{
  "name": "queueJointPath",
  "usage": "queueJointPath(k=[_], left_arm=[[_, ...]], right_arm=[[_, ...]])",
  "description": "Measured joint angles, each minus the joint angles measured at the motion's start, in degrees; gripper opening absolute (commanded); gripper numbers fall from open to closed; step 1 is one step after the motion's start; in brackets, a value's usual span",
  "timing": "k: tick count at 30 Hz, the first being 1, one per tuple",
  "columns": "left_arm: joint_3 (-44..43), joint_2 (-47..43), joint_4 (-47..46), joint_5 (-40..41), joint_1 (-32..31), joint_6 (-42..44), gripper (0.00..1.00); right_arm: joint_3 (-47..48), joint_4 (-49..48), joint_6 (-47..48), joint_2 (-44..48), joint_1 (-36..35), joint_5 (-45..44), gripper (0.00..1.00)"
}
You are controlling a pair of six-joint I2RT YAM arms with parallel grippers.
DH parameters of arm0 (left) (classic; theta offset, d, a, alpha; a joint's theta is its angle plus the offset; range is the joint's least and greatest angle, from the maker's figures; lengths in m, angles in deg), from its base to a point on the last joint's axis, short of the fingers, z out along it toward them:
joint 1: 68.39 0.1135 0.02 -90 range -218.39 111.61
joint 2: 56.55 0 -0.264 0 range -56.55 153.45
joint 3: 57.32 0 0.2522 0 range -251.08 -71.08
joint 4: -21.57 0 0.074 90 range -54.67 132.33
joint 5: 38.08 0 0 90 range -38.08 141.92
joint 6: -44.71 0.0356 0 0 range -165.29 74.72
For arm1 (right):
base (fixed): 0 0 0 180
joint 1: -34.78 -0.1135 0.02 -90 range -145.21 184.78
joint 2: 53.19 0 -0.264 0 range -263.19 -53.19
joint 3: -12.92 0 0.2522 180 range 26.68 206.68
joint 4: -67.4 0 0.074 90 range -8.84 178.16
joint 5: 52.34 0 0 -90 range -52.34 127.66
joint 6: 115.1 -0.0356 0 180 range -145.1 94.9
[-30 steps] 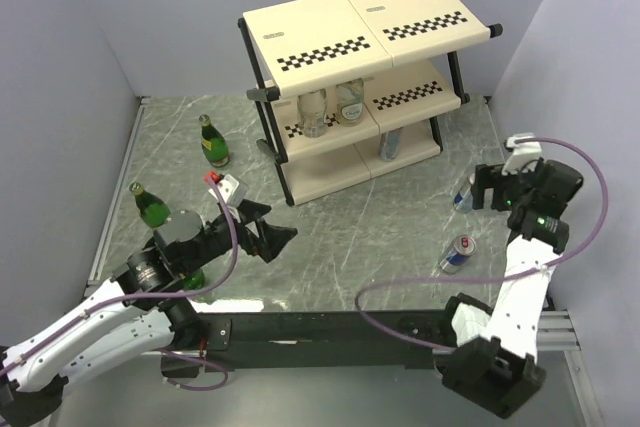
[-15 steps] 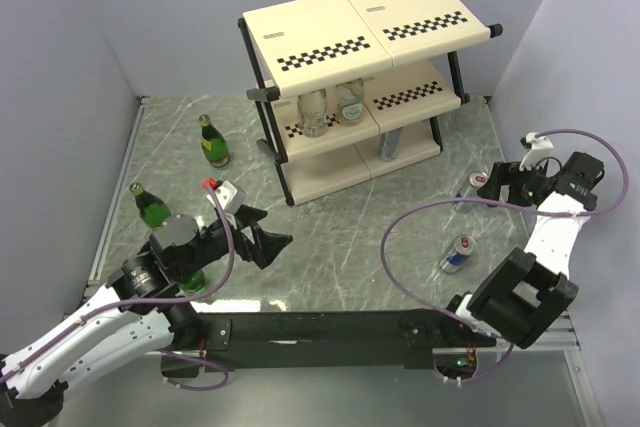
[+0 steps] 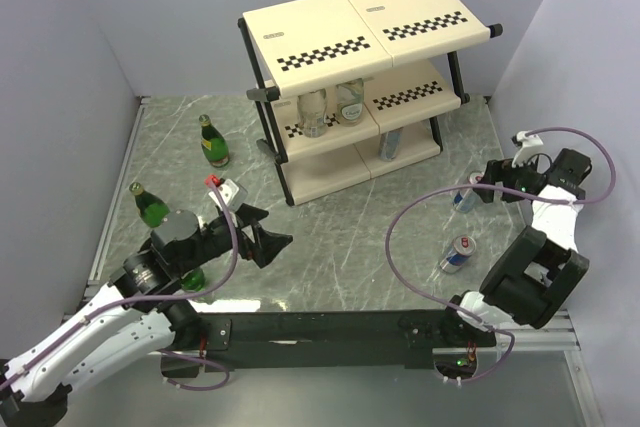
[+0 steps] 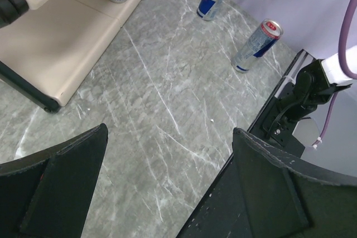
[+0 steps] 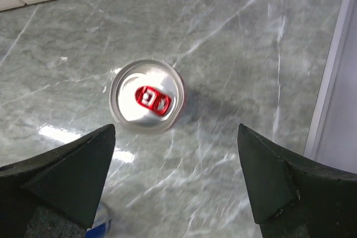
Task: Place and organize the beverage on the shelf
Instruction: Pick up the drink from the center of the board.
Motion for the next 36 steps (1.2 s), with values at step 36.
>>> queueJointPath(k=[36], left_arm=[[0.07,3.89,-1.36,-5.44,7.61,-0.07,0.99]], right_arm=[[-8.26,-14.86,27.61,-14.27,-1.42,13.00,0.89]])
